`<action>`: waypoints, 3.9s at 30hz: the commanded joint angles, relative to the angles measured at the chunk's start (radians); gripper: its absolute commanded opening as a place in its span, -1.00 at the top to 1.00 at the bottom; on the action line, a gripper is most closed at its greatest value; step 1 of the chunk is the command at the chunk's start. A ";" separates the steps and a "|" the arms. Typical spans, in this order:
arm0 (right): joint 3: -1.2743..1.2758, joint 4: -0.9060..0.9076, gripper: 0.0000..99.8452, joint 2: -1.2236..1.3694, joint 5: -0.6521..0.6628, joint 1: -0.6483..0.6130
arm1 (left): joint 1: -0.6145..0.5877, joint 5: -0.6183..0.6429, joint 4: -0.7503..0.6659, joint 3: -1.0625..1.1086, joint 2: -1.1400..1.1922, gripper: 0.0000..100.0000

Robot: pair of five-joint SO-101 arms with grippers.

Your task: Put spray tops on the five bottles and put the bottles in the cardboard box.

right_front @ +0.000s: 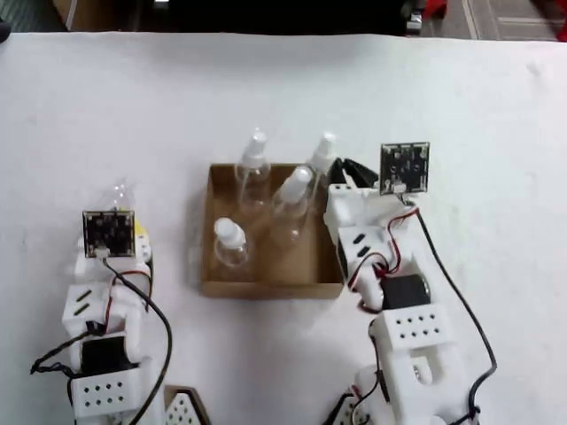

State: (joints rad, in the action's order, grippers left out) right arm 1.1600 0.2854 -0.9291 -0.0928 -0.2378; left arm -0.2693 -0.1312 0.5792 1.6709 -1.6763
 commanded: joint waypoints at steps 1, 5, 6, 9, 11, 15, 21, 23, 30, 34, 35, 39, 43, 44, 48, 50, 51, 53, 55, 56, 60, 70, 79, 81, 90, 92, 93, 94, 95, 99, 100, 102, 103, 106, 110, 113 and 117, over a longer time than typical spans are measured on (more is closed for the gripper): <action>-0.060 -0.047 0.97 0.033 0.017 -0.051 | 0.012 -0.014 -0.029 -0.012 -0.019 0.95; -0.060 -0.067 0.97 0.048 0.063 -0.091 | 0.012 -0.014 -0.029 -0.012 -0.019 0.95; -0.060 -0.067 0.97 0.047 0.063 -0.091 | 0.012 -0.014 -0.029 -0.012 -0.019 0.95; -0.060 -0.067 0.97 0.047 0.063 -0.091 | 0.012 -0.014 -0.029 -0.012 -0.019 0.95; -0.060 -0.067 0.97 0.041 0.063 -0.091 | 0.012 -0.014 -0.029 -0.012 -0.019 0.95; -0.058 -0.061 0.97 0.004 0.061 -0.093 | 0.012 -0.014 -0.029 -0.014 -0.019 0.95; -0.054 -0.059 0.97 -0.022 0.061 -0.119 | 0.041 -0.015 -0.029 -0.012 -0.019 0.95; -0.054 -0.058 0.97 -0.022 0.064 -0.147 | 0.041 -0.015 -0.029 -0.012 -0.019 0.95; -0.054 -0.058 0.96 -0.031 0.068 -0.154 | 0.038 -0.015 -0.029 -0.012 -0.019 0.95; -0.057 -0.058 0.96 -0.033 0.069 -0.154 | 0.039 -0.015 -0.029 -0.012 -0.019 0.95; -0.057 -0.058 0.96 -0.033 0.069 -0.148 | 0.039 -0.015 -0.029 -0.012 -0.019 0.95; -0.061 -0.058 0.94 -0.033 0.063 -0.127 | 0.039 -0.015 -0.029 -0.012 -0.019 0.95; -0.063 -0.021 0.70 -0.081 0.061 -0.140 | 0.039 -0.015 -0.029 -0.012 -0.019 0.95; -0.066 0.013 0.65 -0.107 0.061 -0.147 | 0.039 -0.015 -0.029 -0.012 -0.019 0.95; -0.060 0.125 0.63 -0.254 0.060 -0.148 | 0.039 -0.015 -0.029 -0.012 -0.019 0.95; -0.057 0.168 0.63 -0.306 0.035 -0.150 | 0.039 -0.015 -0.029 -0.012 -0.019 0.95; -0.052 0.176 0.63 -0.315 -0.003 -0.150 | 0.039 -0.015 -0.029 -0.012 -0.019 0.95; -0.044 0.170 0.62 -0.309 -0.083 -0.150 | 0.041 -0.015 -0.029 -0.012 -0.019 0.95; -0.043 0.143 0.62 -0.272 -0.117 -0.156 | 0.039 -0.015 -0.029 -0.012 -0.019 0.95; -0.046 0.133 0.62 -0.246 -0.104 -0.160 | 0.038 -0.015 -0.028 -0.012 -0.019 0.95; -0.049 0.074 0.62 -0.124 -0.086 -0.176 | 0.038 -0.015 -0.025 -0.012 -0.019 0.95; -0.069 0.047 0.62 -0.074 -0.080 -0.226 | 0.036 -0.015 -0.028 -0.012 -0.019 0.95; -0.072 0.048 0.62 -0.082 -0.080 -0.226 | 0.039 -0.015 -0.028 -0.012 -0.019 0.95; -0.071 0.050 0.62 -0.111 -0.080 -0.223 | 0.039 -0.015 -0.028 -0.012 -0.019 0.95; -0.051 0.125 0.62 -0.259 -0.080 -0.206 | 0.041 -0.015 -0.029 -0.012 -0.019 0.95; -0.043 0.125 0.62 -0.257 -0.080 -0.206 | 0.041 -0.015 -0.029 -0.012 -0.019 0.95; -0.040 0.125 0.62 -0.257 -0.080 -0.206 | 0.041 -0.015 -0.029 -0.012 -0.019 0.95; -0.038 0.125 0.62 -0.257 -0.080 -0.206 | 0.041 -0.015 -0.029 -0.012 -0.019 0.95; -0.037 0.125 0.62 -0.257 -0.080 -0.206 | 0.041 -0.015 -0.029 -0.012 -0.019 0.95; -0.037 0.125 0.62 -0.257 -0.080 -0.205 | 0.041 -0.015 -0.028 -0.012 -0.019 0.95; -0.037 0.125 0.62 -0.257 -0.080 -0.205 | 0.041 -0.015 -0.028 -0.012 -0.019 0.95; -0.037 0.125 0.62 -0.257 -0.080 -0.205 | 0.041 -0.015 -0.028 -0.012 -0.019 0.95; -0.037 0.125 0.62 -0.257 -0.080 -0.205 | 0.041 -0.015 -0.028 -0.012 -0.019 0.95; -0.037 0.125 0.62 -0.257 -0.080 -0.205 | 0.041 -0.015 -0.028 -0.012 -0.019 0.95; -0.037 0.125 0.62 -0.257 -0.078 -0.205 | 0.041 -0.015 -0.028 -0.012 -0.019 0.95; -0.037 0.125 0.62 -0.257 -0.078 -0.202 | 0.041 -0.015 -0.028 -0.012 -0.019 0.95; -0.037 0.125 0.62 -0.257 -0.078 -0.202 | 0.041 -0.015 -0.028 -0.012 -0.019 0.95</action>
State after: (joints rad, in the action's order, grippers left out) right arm 1.1339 0.4066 -1.1684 -0.1834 -0.4511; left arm -0.2417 -0.1373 0.5792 1.6709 -1.6763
